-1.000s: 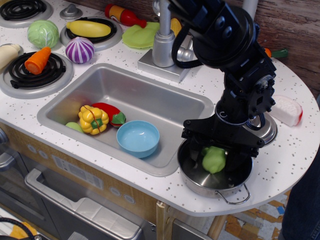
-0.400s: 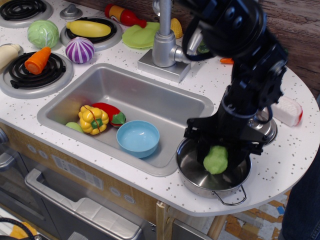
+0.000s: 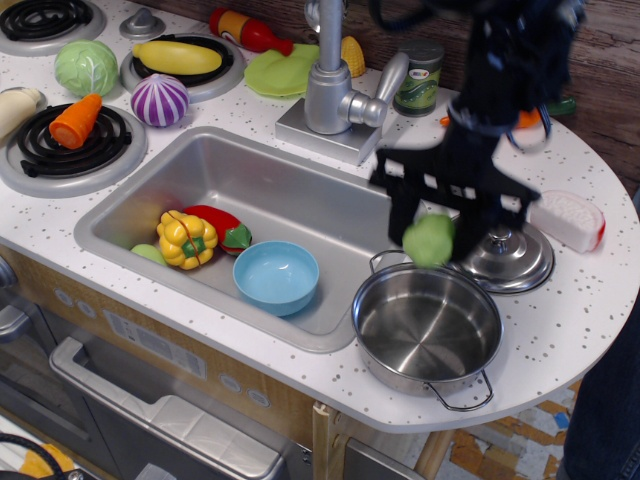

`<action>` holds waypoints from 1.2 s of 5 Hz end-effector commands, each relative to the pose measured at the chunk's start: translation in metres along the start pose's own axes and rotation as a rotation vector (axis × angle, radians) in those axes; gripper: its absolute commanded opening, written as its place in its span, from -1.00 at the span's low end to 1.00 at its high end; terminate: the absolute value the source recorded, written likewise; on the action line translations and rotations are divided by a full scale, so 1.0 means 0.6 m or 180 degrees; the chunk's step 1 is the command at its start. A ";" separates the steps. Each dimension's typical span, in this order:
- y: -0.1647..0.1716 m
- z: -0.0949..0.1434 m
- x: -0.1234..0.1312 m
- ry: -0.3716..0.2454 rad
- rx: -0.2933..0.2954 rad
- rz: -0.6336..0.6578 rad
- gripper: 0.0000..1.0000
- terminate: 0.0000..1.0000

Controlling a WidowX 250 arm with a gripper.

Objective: Take broccoli out of pan

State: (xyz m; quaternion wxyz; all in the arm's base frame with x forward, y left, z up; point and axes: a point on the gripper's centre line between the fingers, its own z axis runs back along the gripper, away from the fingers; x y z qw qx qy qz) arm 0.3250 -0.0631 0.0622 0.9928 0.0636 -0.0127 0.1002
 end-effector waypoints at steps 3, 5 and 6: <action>0.033 -0.023 0.182 -0.0899 -0.0210 -0.0779 -1.00 -1.00; 0.022 -0.035 0.204 -0.1096 -0.0282 -0.0868 1.00 -1.00; 0.022 -0.035 0.204 -0.1096 -0.0282 -0.0868 1.00 1.00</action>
